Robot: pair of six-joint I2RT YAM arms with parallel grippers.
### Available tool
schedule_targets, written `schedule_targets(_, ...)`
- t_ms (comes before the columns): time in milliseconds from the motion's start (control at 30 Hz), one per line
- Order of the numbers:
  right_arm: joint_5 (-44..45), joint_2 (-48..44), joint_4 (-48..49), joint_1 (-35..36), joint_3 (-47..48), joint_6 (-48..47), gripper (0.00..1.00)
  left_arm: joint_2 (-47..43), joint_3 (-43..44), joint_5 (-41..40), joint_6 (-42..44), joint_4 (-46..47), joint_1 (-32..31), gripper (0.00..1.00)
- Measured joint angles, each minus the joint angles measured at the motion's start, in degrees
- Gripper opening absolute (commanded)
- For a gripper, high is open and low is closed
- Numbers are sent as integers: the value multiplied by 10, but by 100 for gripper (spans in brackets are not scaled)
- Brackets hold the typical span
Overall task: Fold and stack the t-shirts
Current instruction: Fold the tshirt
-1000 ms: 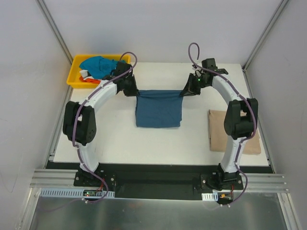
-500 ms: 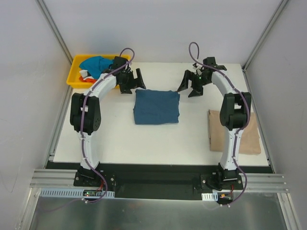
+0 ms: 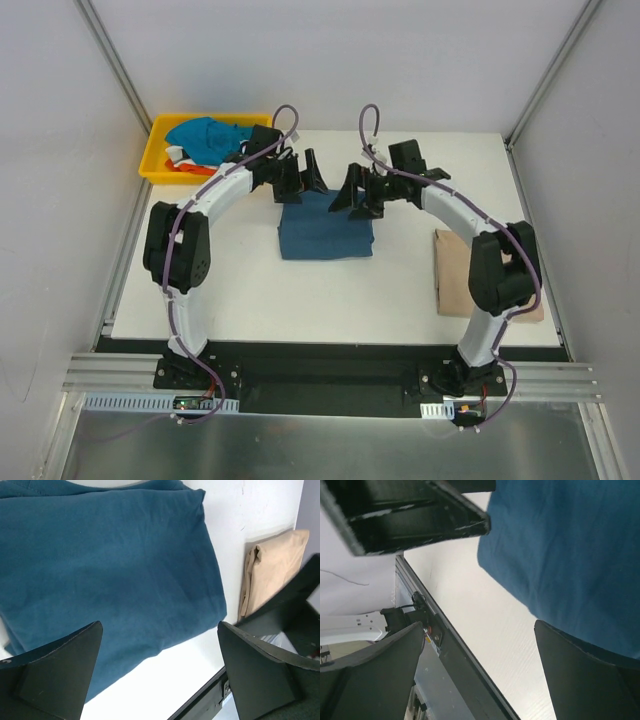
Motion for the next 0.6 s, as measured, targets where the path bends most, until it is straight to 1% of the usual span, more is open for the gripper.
schedule_targets(100, 0, 53, 38, 2, -4, 23, 97, 31, 0, 13, -13, 16, 0, 99)
schedule_targets(200, 6, 99, 52, -6, -25, 35, 97, 60, -5, 21, -21, 26, 0, 99)
schedule_targets(300, 15, 135, 62, -20, -60, 43, 97, 77, -31, 26, -31, 39, 0, 99)
schedule_targets(333, -4, 141, 69, -27, -70, 52, 97, 80, -42, 28, -34, 43, 0, 99)
schedule_targets(500, -9, 122, 103, -35, -108, 55, 96, 77, -83, 40, -42, 79, -4, 99)
schedule_targets(600, -7, 95, 125, -33, -150, 55, 97, 50, -137, 43, -46, 118, -6, 99)
